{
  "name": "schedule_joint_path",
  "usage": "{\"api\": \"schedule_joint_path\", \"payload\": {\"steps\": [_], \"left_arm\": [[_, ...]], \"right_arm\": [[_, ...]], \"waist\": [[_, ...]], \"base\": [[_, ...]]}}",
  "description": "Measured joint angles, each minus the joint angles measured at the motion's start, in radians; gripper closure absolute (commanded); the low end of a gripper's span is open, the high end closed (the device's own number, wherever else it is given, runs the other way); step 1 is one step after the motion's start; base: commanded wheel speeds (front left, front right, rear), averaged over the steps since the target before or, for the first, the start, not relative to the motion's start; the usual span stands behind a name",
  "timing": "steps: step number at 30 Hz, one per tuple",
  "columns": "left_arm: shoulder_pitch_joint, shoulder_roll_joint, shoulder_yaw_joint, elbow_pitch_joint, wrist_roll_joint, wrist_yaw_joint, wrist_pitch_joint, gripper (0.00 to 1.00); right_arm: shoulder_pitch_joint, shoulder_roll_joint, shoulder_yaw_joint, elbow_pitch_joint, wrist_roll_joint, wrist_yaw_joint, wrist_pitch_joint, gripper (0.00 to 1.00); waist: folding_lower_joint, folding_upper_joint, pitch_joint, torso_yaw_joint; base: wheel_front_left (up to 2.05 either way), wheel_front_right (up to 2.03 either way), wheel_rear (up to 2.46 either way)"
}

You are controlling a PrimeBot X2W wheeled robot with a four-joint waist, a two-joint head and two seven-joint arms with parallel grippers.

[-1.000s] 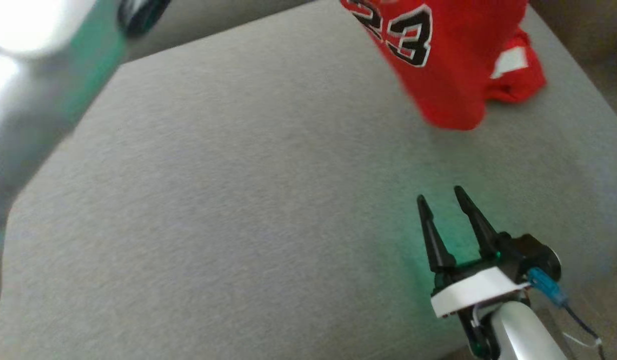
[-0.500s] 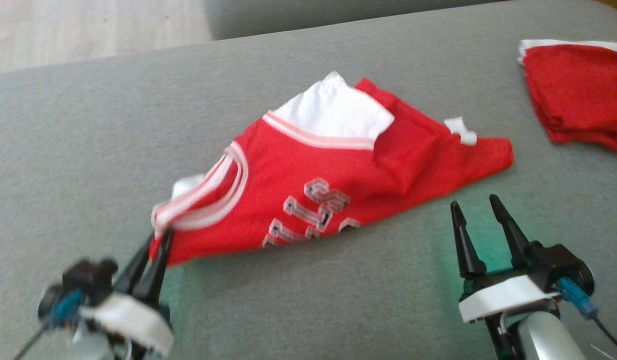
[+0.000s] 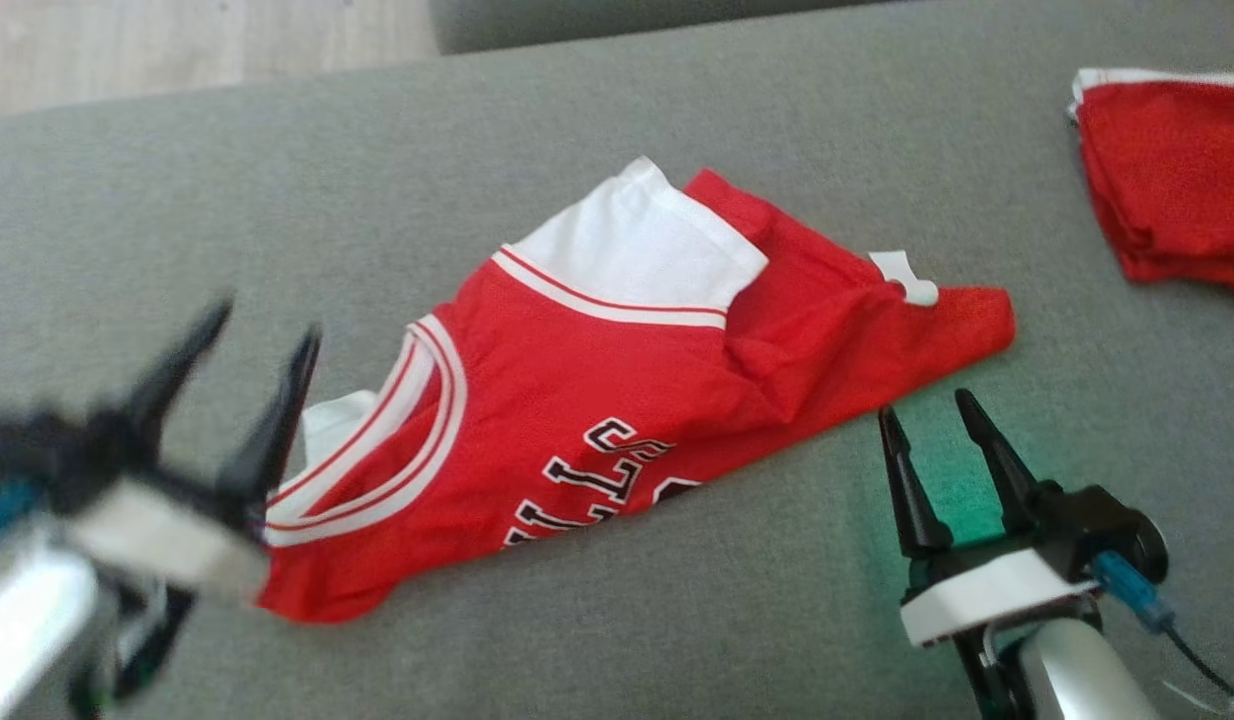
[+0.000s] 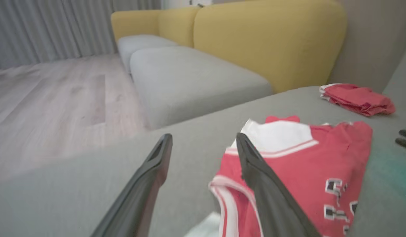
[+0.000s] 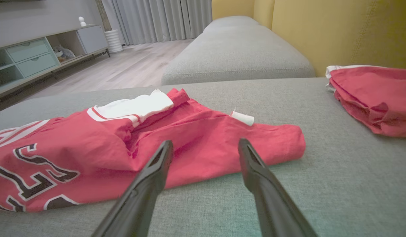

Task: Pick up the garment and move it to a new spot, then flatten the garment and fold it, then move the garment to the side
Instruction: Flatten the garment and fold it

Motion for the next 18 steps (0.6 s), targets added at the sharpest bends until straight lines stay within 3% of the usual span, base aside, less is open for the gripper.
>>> {"api": "schedule_joint_path", "payload": {"steps": [3,7,12,15,18], "left_arm": [[-0.27,0.006,-0.018,-0.066,0.022,-0.102,0.185,0.0],[-0.52,-0.072,-0.089,0.001,-0.007,-0.202,0.415,0.0],[-0.719,-0.179,-0.157,0.207,-0.111,-0.239,0.665,0.0],[-0.787,-0.193,-0.194,0.325,-0.149,-0.243,0.807,0.0],[-0.823,-0.191,-0.206,0.411,-0.169,-0.25,0.878,0.0]], "right_arm": [[-0.038,-0.001,0.016,-0.002,0.0,0.0,0.0,0.0],[-0.09,-0.001,0.035,-0.007,0.0,0.0,0.0,0.0],[-0.137,0.005,0.059,-0.012,0.005,0.0,0.0,0.0],[-0.148,0.012,0.067,-0.016,0.012,0.0,0.0,0.0],[-0.153,0.021,0.071,-0.016,0.023,0.0,0.0,0.0]], "waist": [[0.0001,0.0,0.04,-0.032],[0.0002,0.0,0.087,-0.081],[0.0003,0.0,0.147,-0.164],[0.0003,0.0,0.179,-0.222],[0.0003,0.0,0.207,-0.279]], "base": [[0.0,0.0,0.0],[0.0,0.0,0.0],[0.0,0.0,0.0],[0.0,0.0,0.0],[0.0,0.0,0.0]]}}
